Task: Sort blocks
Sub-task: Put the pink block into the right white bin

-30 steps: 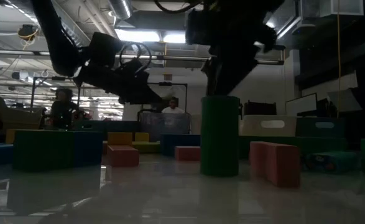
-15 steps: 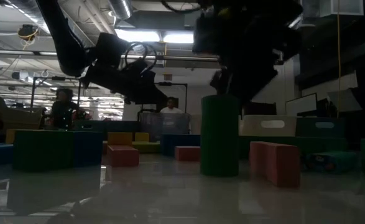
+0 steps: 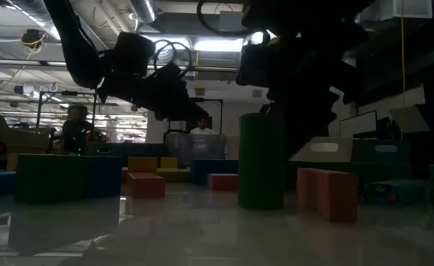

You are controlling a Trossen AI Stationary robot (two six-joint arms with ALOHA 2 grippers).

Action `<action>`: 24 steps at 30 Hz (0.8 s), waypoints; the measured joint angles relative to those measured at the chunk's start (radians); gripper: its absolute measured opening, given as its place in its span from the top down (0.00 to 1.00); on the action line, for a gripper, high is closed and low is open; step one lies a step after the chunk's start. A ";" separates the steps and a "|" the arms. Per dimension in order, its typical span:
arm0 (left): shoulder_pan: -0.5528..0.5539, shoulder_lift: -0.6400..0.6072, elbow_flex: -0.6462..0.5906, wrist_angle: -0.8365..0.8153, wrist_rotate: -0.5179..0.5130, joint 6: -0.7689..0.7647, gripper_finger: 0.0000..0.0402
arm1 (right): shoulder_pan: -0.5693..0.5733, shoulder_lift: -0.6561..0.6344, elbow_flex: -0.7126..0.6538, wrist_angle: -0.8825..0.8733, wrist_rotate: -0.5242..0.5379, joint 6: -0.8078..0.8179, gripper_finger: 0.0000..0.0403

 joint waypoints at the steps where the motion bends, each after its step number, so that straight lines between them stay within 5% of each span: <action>1: -0.004 0.000 0.000 0.000 0.000 0.000 0.56 | 0.000 0.000 -0.004 0.007 0.000 0.000 0.50; 24: -0.011 -0.001 0.000 0.000 0.000 -0.001 0.56 | 0.000 0.047 -0.061 0.144 0.042 0.036 0.51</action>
